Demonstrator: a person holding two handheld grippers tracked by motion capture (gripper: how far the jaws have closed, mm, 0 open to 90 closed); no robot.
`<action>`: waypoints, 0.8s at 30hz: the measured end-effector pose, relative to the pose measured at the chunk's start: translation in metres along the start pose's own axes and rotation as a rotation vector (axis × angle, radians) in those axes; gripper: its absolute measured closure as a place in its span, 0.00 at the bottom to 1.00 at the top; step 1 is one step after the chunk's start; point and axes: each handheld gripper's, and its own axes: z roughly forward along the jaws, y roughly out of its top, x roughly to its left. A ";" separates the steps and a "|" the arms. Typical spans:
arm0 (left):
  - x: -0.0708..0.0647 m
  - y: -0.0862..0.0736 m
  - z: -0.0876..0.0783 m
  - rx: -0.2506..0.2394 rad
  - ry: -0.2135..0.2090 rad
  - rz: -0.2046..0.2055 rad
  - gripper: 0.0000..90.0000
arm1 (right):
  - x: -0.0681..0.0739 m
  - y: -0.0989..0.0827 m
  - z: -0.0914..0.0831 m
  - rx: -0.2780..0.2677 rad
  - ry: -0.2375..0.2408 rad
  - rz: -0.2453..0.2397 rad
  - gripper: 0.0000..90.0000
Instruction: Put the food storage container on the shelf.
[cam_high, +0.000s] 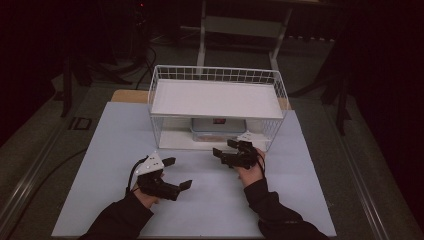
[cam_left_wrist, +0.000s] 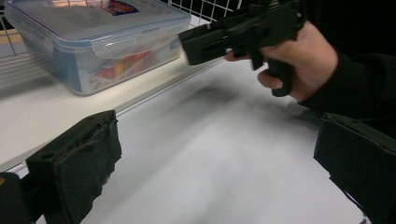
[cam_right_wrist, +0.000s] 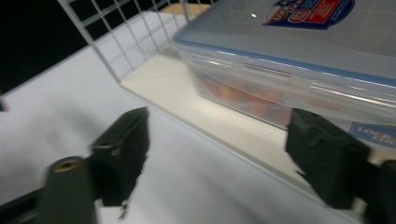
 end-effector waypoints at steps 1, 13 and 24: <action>0.000 0.000 0.000 0.000 0.000 0.000 0.01 | 0.000 0.000 -0.002 0.004 0.018 -0.002 0.19; -0.002 0.001 -0.005 -0.006 -0.009 0.006 0.01 | 0.009 -0.008 -0.050 -0.038 0.056 -0.051 0.17; -0.004 -0.001 -0.011 -0.005 -0.013 0.004 0.01 | 0.013 -0.023 -0.098 -0.054 0.056 -0.100 0.18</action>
